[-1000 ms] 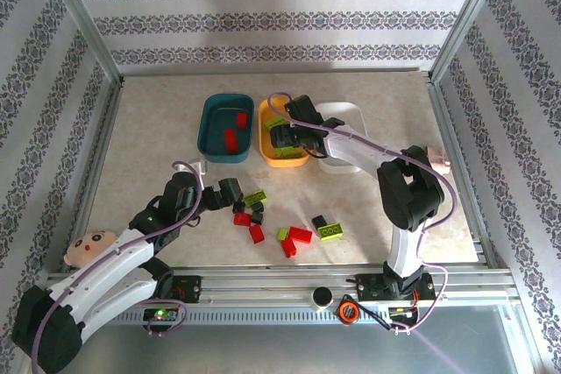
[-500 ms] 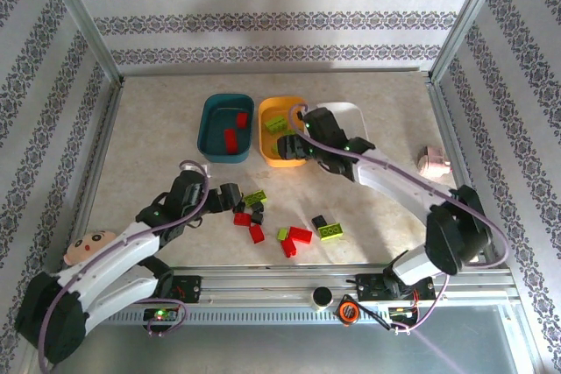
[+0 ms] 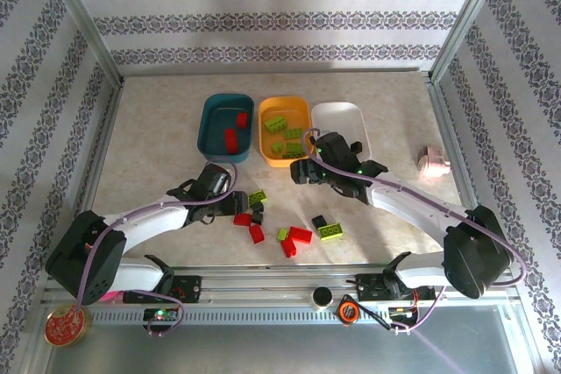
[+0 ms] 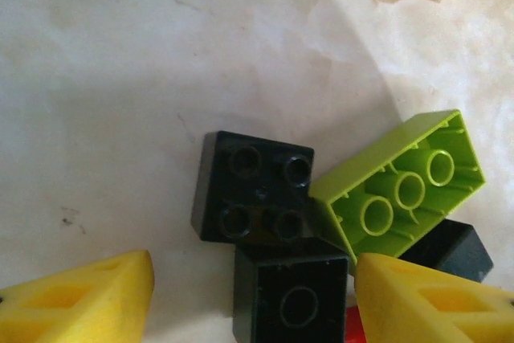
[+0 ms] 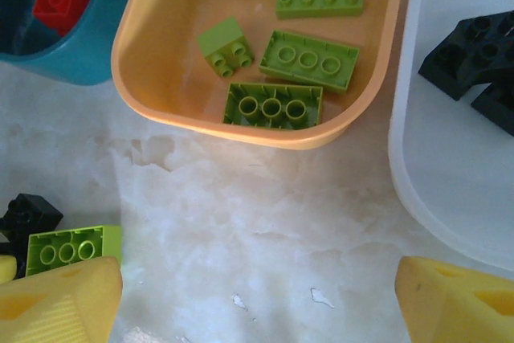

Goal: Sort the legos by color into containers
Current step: Pick up the lego from the middle-left of the table, then place the lego in the container.

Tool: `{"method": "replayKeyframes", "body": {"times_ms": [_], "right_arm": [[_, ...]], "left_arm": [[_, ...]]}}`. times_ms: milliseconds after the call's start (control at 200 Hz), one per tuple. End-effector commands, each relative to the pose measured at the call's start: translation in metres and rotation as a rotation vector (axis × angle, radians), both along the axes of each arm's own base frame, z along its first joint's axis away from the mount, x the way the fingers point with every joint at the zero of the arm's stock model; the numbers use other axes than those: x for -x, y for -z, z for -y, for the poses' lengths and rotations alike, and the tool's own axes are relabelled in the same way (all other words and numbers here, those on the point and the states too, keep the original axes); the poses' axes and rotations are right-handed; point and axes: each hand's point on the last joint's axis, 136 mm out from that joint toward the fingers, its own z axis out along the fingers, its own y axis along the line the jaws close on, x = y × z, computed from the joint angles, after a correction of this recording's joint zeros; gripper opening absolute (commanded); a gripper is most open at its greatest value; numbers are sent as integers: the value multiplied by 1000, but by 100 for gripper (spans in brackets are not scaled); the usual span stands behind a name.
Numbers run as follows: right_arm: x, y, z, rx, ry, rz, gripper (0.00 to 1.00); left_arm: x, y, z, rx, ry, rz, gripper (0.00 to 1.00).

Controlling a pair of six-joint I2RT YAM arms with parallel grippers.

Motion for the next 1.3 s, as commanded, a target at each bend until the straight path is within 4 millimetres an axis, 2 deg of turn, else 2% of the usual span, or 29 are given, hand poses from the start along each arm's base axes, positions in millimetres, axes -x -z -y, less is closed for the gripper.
{"method": "replayKeyframes", "body": {"times_ms": [0, 210, 355, 550, 720, 859, 964, 1119, 1294], "right_arm": [[-1, 0, 10, -10, 45, 4, 88], [-3, 4, 9, -18, 46, -5, 88], [-2, 1, 11, -21, 50, 0, 88], [0, -3, 14, -28, 57, 13, 89], [-2, -4, 16, -31, 66, 15, 89], [-2, -6, 22, -46, 86, 24, 88], [1, -6, 30, -56, 112, 35, 88], [8, -5, 41, -63, 138, 39, 88], [20, -1, 57, -43, 164, 42, 88]], "left_arm": [[1, -9, 18, 32, 70, 40, 68], [9, 7, 18, 22, 80, 19, 67], [6, 13, 15, -13, 68, 12, 52], [7, 9, 9, -30, 54, 18, 38], [10, -10, 8, -2, 44, 43, 33], [1, -52, 13, 43, 48, 128, 30], [-19, -85, 25, 57, 71, 202, 30], [-73, -124, 57, 76, 92, 284, 29], [-140, -131, 87, 84, 99, 310, 27]]}}
